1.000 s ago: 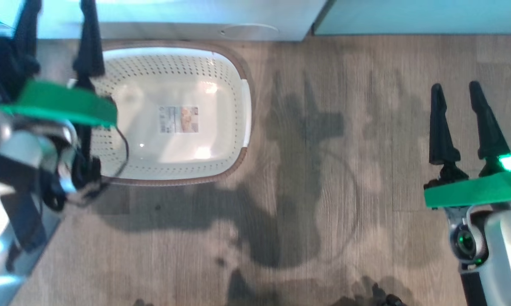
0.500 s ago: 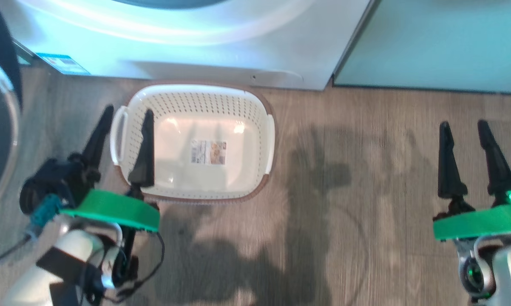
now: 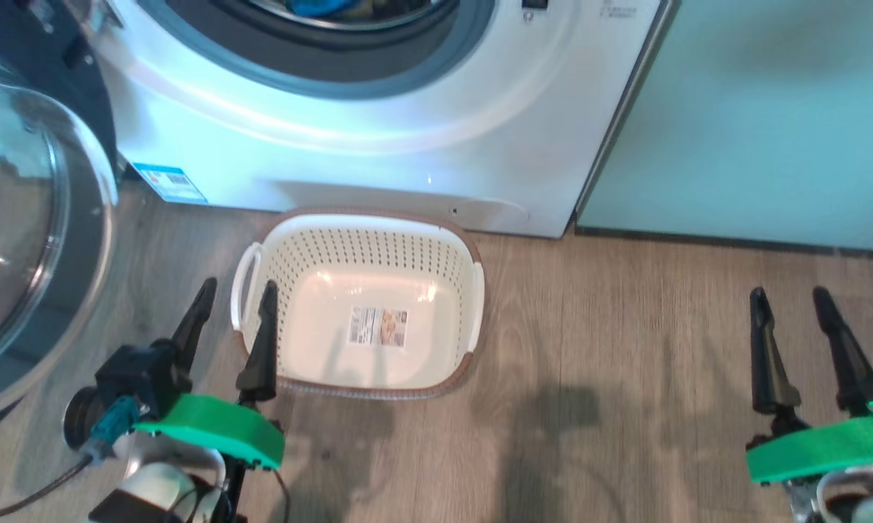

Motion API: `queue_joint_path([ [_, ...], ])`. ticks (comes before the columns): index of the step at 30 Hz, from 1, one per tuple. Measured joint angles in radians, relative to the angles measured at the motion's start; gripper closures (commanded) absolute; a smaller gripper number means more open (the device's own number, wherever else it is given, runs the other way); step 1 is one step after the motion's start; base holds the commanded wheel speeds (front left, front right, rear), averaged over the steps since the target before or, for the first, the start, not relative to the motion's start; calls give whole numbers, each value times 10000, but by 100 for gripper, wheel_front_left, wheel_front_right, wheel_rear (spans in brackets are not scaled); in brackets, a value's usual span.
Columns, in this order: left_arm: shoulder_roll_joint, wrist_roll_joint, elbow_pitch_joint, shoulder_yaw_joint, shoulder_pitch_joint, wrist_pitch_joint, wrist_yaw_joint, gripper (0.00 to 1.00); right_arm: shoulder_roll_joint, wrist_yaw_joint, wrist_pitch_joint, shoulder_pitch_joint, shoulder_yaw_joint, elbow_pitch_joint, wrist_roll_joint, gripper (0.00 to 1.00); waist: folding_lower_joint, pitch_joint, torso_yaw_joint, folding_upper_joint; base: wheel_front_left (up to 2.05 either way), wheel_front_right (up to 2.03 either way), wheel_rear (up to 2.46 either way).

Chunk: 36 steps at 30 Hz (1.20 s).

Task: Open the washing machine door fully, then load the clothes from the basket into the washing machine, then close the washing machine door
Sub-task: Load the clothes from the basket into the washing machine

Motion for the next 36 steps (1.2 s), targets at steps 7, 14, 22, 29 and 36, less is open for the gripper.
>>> queue_joint_path([
  [7,-29,-31,372,251,543,-2,-19,0,42,0,284,639,-38,-142,-2,0,0,-807,120,0,0,0,0],
  [14,-86,-27,420,355,899,-2,-61,0,56,0,433,962,-19,-253,-2,0,0,-1370,171,0,0,0,0],
  [22,-90,-25,531,449,988,-2,-92,0,67,0,564,1119,-19,-345,-4,0,1,-1599,132,-1,0,0,0],
  [29,-96,-4,564,472,1137,-2,-92,0,73,0,606,1182,-33,-393,-2,0,1,-1609,70,0,0,0,0],
  [36,-96,75,564,462,1131,-2,-92,0,81,0,639,1291,-92,-435,-2,0,2,-1504,100,-1,0,0,0],
])
